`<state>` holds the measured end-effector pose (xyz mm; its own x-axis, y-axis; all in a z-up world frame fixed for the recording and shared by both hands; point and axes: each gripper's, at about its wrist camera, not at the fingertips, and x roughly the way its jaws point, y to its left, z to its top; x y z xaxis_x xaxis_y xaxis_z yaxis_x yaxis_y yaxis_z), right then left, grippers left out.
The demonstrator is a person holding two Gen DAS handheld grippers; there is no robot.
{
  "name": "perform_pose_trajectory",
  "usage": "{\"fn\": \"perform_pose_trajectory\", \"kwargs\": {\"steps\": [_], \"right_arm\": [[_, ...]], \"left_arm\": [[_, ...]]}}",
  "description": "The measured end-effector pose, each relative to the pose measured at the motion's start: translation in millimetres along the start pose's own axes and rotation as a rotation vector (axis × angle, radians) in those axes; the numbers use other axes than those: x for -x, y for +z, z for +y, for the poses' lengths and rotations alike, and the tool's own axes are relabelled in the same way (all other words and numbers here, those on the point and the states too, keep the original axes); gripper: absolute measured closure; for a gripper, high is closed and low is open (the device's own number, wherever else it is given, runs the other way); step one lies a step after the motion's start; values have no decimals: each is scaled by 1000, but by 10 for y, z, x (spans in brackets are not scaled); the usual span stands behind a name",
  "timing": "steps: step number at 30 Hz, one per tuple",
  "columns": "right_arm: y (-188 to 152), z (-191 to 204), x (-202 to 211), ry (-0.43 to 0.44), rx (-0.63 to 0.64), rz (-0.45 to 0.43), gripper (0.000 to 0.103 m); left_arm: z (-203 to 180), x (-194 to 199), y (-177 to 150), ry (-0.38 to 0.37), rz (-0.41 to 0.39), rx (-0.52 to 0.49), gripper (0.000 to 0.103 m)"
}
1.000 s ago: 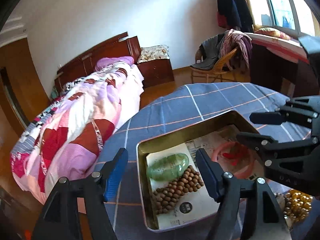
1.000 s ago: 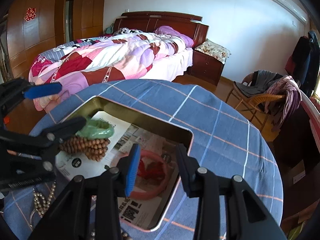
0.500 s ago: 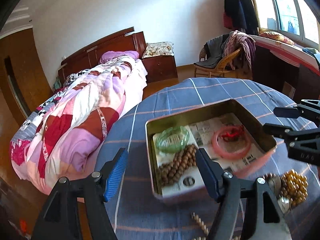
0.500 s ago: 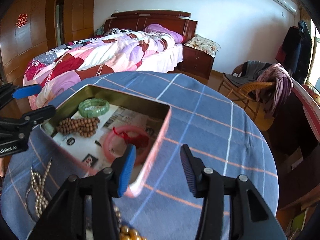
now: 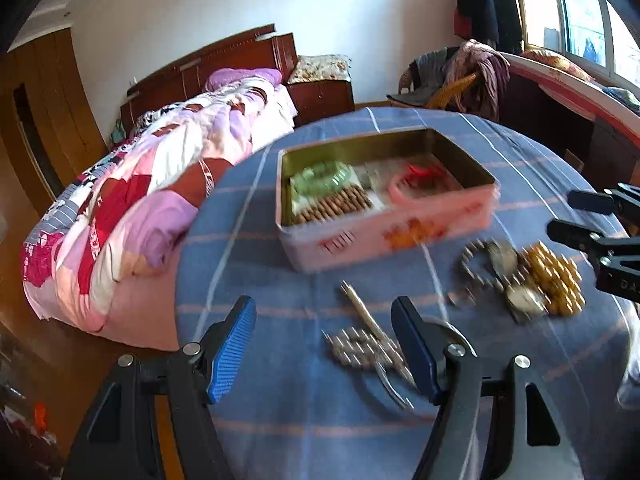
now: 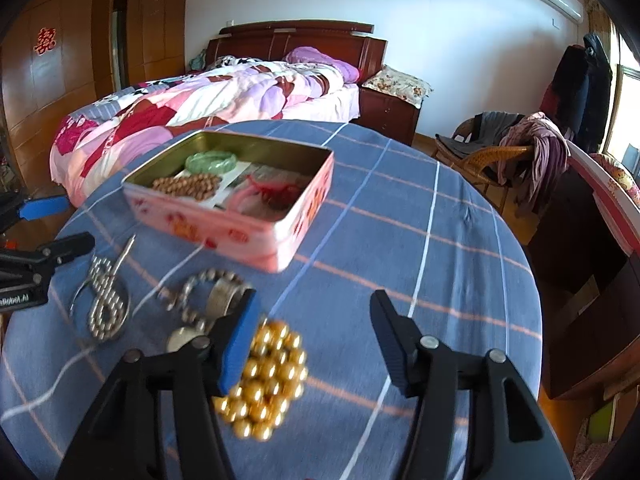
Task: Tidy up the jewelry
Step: 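Withdraw from the tin and grasp the white pearl necklace with the left gripper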
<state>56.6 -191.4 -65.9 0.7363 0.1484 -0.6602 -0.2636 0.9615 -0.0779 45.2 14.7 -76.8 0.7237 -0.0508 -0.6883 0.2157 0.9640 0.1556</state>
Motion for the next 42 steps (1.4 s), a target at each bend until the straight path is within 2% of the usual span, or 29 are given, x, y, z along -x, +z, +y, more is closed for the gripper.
{"fn": "perform_pose_trajectory", "kwargs": {"steps": [7, 11, 14, 17, 20, 30, 37, 39, 42], "right_arm": [[-140, 38, 35, 7, -13, -13, 41], [-219, 61, 14, 0, -1, -6, 36], [-253, 42, 10, -5, -10, -4, 36], [-262, -20, 10, -11, -33, -7, 36], [-287, -63, 6, -16, -45, -3, 36], [-323, -117, 5, 10, -65, 6, 36], [-306, -161, -4, 22, -77, 15, 36], [-300, -129, -15, 36, -69, 21, 38], [-278, -54, -67, 54, -45, 30, 47]], "left_arm": [[-140, 52, -193, 1, 36, -14, 34], [-213, -31, -272, -45, 79, -27, 64], [-242, -64, -313, -76, 87, -21, 74], [-202, -54, -306, -91, 83, -11, 91], [-148, -23, -276, -116, 69, 8, 98], [3, 120, -150, -155, 14, 51, 99], [131, 231, -60, -149, -33, 81, 99], [133, 205, -65, -150, -29, 84, 99], [95, 155, -84, -160, -18, 81, 99]]}}
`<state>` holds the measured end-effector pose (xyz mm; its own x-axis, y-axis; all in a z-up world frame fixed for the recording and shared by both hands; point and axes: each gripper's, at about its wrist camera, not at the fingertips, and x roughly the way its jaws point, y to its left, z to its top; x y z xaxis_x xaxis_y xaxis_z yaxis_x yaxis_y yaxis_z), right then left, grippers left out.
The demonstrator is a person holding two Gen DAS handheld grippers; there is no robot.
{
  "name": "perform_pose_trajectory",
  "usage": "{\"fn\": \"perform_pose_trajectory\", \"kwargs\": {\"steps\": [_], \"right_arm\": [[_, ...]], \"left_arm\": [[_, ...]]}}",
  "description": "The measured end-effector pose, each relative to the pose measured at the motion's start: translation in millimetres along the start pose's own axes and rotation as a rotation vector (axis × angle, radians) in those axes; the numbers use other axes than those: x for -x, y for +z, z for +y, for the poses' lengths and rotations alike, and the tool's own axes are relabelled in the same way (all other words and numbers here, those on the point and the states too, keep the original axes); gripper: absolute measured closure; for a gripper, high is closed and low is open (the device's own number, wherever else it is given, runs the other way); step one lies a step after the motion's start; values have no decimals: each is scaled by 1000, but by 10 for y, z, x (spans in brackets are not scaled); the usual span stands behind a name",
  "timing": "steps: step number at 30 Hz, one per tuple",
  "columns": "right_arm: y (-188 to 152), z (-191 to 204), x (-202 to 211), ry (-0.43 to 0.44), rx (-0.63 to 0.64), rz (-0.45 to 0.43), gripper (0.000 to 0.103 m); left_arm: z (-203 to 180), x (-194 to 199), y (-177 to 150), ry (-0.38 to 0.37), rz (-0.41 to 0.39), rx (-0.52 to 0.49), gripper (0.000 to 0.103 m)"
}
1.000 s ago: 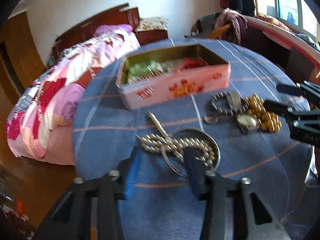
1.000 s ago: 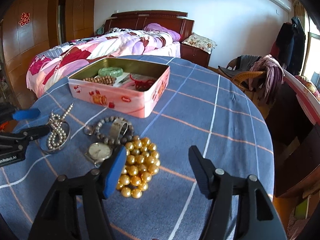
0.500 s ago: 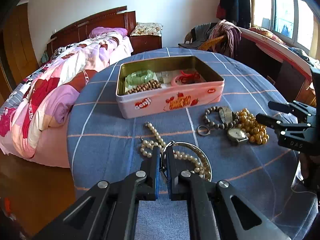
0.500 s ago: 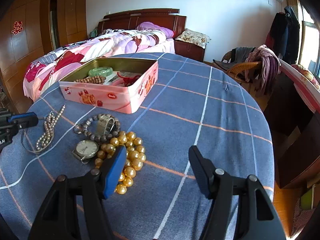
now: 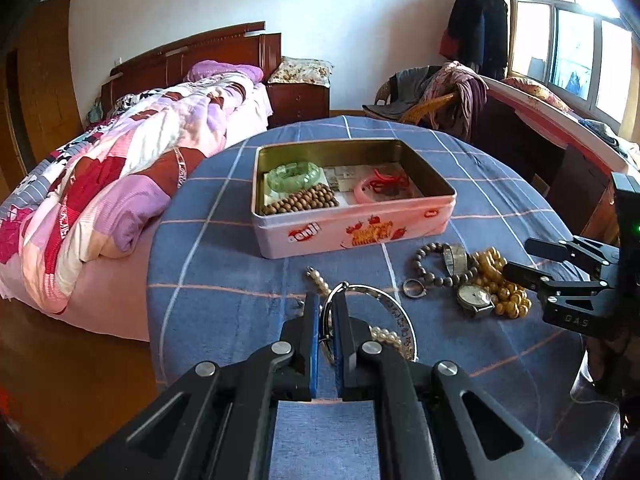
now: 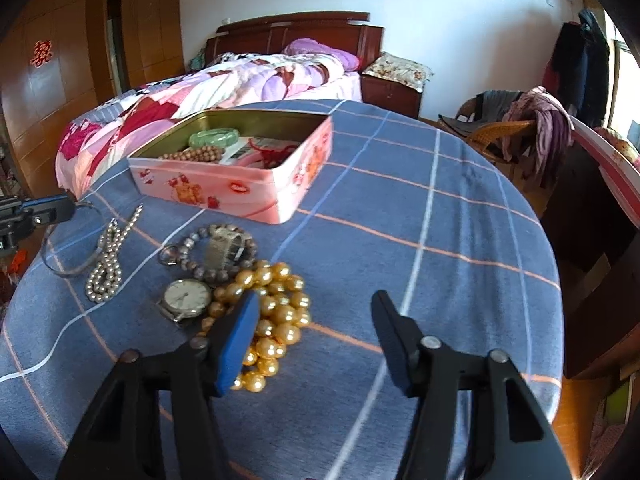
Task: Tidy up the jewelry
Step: 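Withdraw from the tin and grasp the white pearl necklace with the left gripper, then grasp the gold bead bracelet with the right gripper while the left gripper lifts its held jewelry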
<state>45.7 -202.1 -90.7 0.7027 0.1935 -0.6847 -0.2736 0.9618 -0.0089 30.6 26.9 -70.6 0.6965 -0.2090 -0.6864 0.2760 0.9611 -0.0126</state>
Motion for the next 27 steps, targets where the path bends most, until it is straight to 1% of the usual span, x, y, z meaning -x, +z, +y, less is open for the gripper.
{"fn": "perform_pose_trajectory", "kwargs": {"steps": [1, 2, 4, 5, 6, 7, 9, 10, 11, 17, 27], "right_arm": [[1, 15, -28, 2, 7, 10, 50], [-7, 27, -70, 7, 13, 30, 59], [-9, 46, -84, 24, 28, 45, 60], [-10, 47, -92, 30, 33, 54, 66], [-18, 43, -90, 33, 31, 54, 71], [-25, 42, -79, 30, 31, 45, 79], [-38, 48, -60, 38, 35, 38, 81], [-41, 49, -42, 43, 35, 31, 84], [-36, 48, -5, 43, 36, 14, 90], [55, 22, 161, 35, 35, -44, 90], [167, 74, 280, 34, 46, -104, 90]], "left_arm": [[-15, -12, -7, -5, 2, -2, 99], [-28, -17, -10, -10, 2, -3, 99], [-41, -24, -9, -15, -2, -5, 99], [-39, -26, -7, -17, -3, -2, 99], [-37, -24, -7, -17, -4, -1, 99], [-35, -20, -6, -17, -6, -1, 99], [-27, -9, -2, -18, -9, 4, 99], [-24, 4, 4, -19, -13, 5, 99], [-24, 15, 12, -20, -16, 5, 99], [-10, 86, 57, -26, -39, 11, 99], [-23, 193, 156, -17, -85, 2, 99]]}}
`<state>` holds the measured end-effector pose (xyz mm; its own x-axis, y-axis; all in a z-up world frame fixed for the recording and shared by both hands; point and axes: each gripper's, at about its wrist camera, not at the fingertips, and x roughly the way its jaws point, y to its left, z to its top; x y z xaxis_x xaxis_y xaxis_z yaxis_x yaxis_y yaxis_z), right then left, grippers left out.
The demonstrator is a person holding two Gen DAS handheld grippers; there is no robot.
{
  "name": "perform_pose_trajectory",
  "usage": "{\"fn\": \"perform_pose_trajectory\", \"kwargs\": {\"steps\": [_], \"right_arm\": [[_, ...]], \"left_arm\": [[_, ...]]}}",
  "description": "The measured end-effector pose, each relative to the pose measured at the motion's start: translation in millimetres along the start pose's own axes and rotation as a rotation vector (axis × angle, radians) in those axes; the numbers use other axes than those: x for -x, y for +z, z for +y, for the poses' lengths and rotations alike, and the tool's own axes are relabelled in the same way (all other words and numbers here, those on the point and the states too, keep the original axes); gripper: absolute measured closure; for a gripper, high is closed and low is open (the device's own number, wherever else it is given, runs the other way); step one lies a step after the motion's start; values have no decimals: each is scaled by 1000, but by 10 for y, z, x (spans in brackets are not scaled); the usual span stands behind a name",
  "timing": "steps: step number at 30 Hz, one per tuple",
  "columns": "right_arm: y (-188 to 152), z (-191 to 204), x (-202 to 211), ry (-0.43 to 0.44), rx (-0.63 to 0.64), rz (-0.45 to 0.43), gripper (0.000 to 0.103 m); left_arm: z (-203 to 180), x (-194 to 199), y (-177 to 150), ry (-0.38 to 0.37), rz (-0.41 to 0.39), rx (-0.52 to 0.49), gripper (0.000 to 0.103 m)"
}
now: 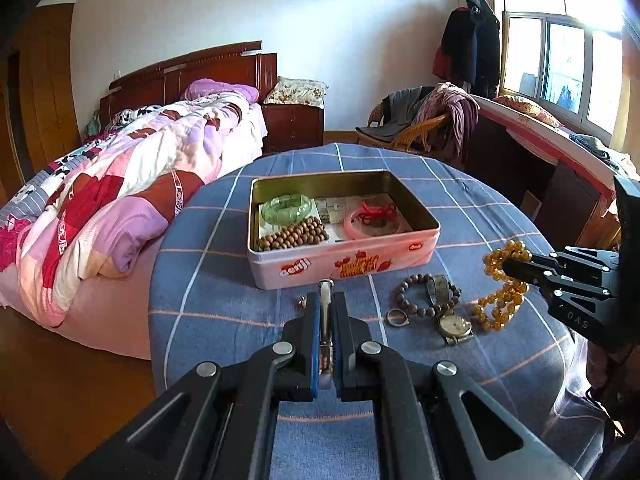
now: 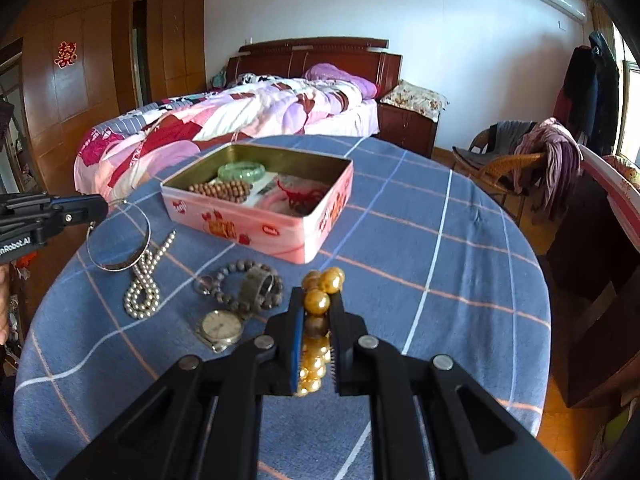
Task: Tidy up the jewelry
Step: 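Grasp the gold bead bracelet with the right gripper while the left gripper lifts its held jewelry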
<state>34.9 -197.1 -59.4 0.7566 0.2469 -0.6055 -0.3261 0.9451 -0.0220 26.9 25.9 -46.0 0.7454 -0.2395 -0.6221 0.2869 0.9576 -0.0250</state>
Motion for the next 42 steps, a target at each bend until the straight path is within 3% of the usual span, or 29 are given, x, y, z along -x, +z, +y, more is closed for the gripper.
{"fn": "perform_pose_trajectory", "kwargs": {"steps": [27, 42], "right_arm": [[550, -11, 165, 6, 45, -117, 90], [908, 112, -36, 33, 86, -137, 90]], "left_arm": [[36, 65, 474, 3, -86, -51, 99], [64, -147, 820, 38, -101, -87, 99]]}}
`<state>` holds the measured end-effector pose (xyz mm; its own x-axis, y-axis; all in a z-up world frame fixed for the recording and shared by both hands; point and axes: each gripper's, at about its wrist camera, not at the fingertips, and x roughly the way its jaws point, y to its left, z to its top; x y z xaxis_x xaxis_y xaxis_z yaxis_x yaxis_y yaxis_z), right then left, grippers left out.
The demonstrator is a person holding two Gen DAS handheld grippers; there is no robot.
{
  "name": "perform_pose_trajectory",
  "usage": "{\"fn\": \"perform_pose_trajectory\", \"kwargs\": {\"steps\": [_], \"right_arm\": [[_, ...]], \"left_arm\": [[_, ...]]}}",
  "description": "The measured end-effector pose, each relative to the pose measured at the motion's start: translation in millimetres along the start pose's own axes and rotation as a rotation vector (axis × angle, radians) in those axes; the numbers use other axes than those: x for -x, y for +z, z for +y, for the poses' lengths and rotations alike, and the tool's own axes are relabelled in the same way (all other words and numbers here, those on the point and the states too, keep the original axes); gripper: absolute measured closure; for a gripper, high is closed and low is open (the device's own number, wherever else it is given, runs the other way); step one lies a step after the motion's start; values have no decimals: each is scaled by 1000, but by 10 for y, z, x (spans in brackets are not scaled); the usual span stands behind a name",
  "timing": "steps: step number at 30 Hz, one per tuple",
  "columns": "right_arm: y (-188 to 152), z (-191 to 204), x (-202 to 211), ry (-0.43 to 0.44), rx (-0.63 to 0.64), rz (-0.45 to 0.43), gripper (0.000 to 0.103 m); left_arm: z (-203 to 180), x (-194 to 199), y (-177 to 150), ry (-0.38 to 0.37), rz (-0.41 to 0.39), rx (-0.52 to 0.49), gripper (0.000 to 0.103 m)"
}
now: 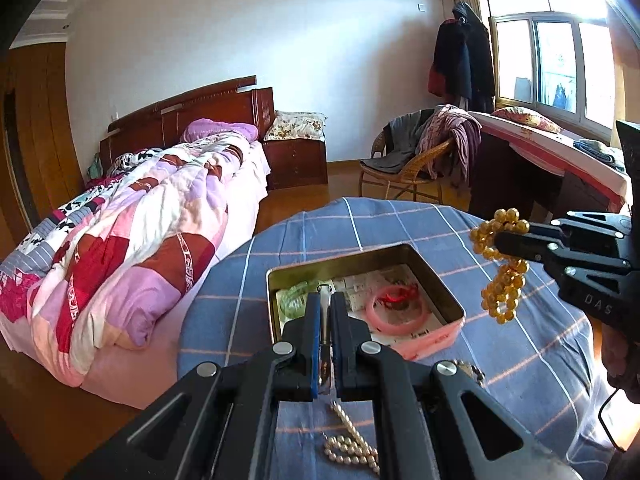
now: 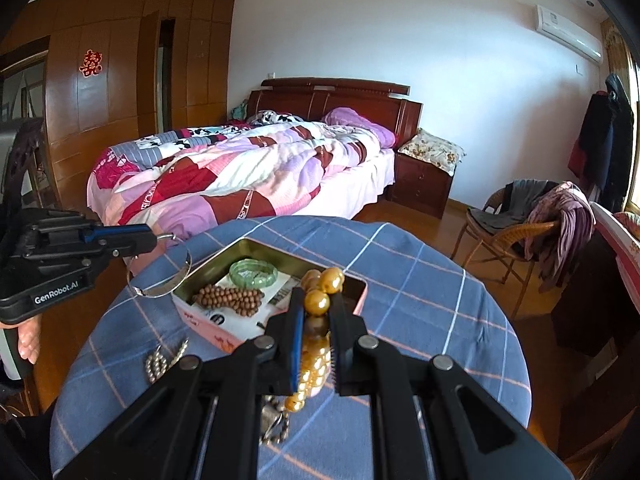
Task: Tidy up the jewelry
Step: 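Grasp the gold bead bracelet with the right gripper while the left gripper lifts its held jewelry, then carry the gold beads and left-held jewelry over the tin and open both grippers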
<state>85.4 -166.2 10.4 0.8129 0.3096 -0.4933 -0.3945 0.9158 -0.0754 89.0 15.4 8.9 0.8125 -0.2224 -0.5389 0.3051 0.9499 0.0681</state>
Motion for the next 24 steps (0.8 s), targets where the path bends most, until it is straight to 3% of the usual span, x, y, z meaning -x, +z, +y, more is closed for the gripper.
{"fn": "perform_pose_trajectory", "kwargs": {"steps": [24], "right_arm": [[198, 43, -579, -23, 37, 42, 90]], "left_arm": [[-7, -610, 251, 14, 49, -59, 99]]}}
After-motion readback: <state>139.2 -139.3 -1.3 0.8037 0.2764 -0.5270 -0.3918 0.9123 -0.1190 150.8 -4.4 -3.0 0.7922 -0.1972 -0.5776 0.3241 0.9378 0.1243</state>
